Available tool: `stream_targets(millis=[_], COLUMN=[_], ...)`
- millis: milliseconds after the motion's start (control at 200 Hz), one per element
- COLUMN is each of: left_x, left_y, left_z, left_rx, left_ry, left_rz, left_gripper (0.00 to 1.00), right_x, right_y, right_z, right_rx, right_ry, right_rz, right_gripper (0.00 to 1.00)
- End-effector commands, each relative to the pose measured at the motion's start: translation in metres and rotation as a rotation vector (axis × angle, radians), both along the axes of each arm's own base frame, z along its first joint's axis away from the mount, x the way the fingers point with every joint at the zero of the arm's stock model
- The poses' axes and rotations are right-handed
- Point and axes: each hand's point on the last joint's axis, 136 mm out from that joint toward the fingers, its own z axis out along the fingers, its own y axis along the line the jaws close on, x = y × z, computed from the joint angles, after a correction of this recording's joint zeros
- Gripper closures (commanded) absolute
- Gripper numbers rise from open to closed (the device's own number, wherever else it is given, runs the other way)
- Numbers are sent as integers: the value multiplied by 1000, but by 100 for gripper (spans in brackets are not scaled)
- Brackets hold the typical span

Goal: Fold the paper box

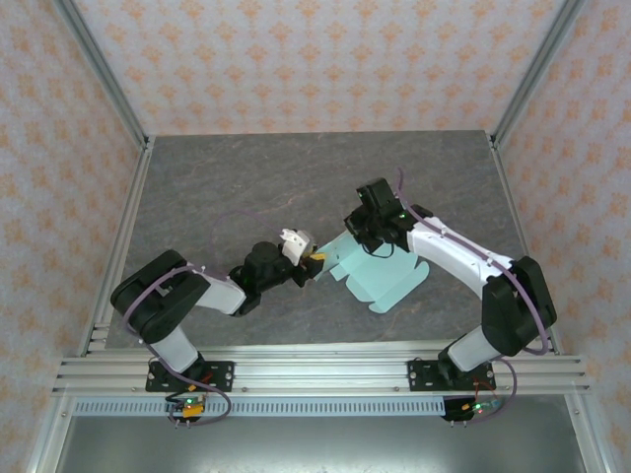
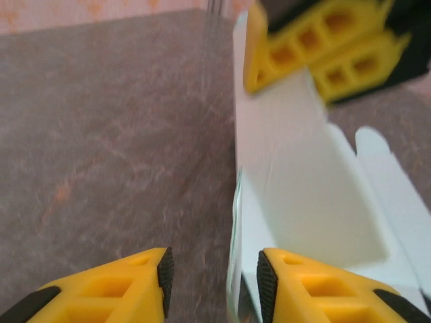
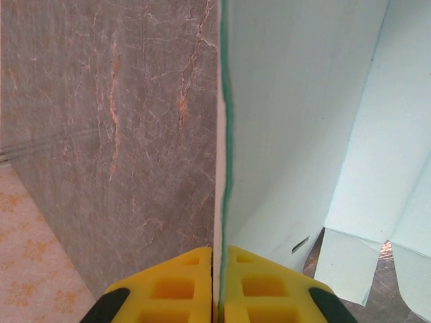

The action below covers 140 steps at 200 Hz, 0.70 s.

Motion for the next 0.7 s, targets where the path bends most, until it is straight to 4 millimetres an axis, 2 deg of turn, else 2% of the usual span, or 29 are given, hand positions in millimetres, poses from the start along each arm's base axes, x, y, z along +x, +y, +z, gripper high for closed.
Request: stream_targets(millis=[0,185,225,370,576,696], left_x=[9,12,9,3,-4,-8], left_y=[-7,-20,-25,-39,-39,-32], left_z=[29,20,12,6,-6,2], left_rx=[-51,-48,-19,10,63,21], left_ry=[-36,-10,10,11,33,26], left_rz=[33,26,12,-22,-39,-14], left_gripper=[59,59,60,60,60,58], right_x=[-3,-6,-6,-4,0,3], right_y=[-3,-3,-3,-1,-2,-1], right_z=[-10,-10,-10,-4,3,3], right_rx=[-9,12,28,73,79,93], right_ry=[14,13,10,-12,-41,-76], right_rz=[-1,-15,-24,-52,-56,-56], right_gripper=[90,90,90,90,89,90])
